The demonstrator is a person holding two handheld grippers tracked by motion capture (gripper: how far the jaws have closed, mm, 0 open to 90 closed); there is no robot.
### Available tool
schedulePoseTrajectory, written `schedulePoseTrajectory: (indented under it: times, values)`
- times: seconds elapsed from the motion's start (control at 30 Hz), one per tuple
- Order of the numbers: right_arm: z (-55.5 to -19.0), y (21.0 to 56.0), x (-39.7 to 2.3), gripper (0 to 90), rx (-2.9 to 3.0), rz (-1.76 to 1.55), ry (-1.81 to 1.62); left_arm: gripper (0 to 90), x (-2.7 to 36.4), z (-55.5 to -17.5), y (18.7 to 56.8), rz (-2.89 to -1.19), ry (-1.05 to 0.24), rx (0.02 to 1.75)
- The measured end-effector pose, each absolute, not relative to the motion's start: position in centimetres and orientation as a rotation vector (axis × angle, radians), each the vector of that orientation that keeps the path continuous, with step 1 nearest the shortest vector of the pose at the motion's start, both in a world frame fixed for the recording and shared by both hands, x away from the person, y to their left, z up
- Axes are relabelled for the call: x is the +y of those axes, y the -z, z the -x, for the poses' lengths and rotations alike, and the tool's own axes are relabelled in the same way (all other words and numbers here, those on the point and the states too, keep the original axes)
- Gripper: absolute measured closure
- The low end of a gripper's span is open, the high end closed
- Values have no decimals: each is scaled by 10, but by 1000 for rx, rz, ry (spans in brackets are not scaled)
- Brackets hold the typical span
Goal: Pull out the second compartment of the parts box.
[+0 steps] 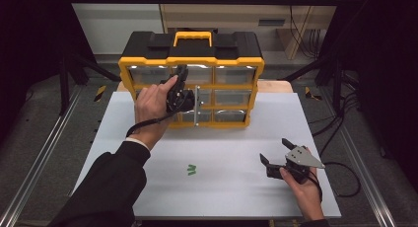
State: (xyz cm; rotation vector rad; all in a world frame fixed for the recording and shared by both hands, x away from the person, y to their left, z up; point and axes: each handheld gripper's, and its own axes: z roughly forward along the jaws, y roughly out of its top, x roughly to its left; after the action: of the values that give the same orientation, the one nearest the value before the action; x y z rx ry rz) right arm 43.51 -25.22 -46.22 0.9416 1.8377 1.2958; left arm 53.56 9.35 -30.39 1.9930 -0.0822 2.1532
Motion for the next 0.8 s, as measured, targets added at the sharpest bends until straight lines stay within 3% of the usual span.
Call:
schedulePoseTrajectory:
  times: [0.8]
  values:
    - [-435, 463, -252, 63, 1844, -942, -1295, 788, 91, -535, 305, -1991, -2184, -84]
